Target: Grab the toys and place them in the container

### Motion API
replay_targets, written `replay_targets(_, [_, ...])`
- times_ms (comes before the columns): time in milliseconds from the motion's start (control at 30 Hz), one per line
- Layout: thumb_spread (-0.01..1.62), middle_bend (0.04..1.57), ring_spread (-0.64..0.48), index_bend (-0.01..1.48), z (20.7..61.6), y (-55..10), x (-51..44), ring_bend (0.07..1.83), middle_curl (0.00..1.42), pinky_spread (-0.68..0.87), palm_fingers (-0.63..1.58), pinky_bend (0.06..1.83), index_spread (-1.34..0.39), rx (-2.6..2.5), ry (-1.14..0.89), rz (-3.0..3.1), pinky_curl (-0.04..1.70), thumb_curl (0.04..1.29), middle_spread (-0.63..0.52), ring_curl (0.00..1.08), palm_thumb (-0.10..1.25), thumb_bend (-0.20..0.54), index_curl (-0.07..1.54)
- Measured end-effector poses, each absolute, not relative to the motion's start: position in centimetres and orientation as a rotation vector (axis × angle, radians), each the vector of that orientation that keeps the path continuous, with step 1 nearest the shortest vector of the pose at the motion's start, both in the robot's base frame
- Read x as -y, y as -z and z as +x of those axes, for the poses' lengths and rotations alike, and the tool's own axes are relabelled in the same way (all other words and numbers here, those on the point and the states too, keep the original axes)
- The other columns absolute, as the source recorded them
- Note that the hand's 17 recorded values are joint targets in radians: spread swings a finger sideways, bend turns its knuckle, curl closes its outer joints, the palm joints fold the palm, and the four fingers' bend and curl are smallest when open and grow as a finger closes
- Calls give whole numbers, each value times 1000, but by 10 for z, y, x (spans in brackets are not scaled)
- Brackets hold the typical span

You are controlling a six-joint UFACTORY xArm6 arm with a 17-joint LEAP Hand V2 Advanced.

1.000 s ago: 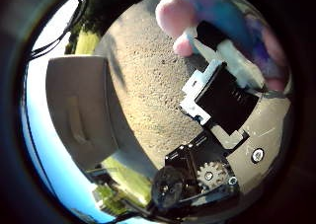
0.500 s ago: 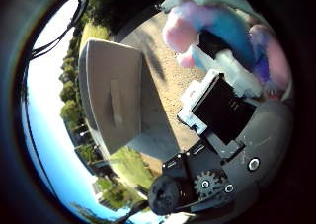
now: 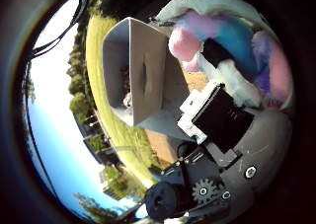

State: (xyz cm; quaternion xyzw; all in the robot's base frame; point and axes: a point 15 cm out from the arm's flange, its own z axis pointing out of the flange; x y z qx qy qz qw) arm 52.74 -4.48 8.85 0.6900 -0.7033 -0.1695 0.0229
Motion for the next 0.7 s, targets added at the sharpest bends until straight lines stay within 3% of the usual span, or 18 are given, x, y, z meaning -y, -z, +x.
replay_targets(400, [1162, 1285, -123, 1036, 507, -190, -9, 1512, 1089, 124, 782, 1538, -1001, 2131, 412, 2358, 980, 717, -207, 831, 960, -14, -22])
replay_targets(700, [1162, 1298, -124, 1057, 479, -256, -136, 1530, 1091, 114, 766, 1546, -1011, 1960, 392, 2640, 990, 718, -206, 834, 950, -17, -21])
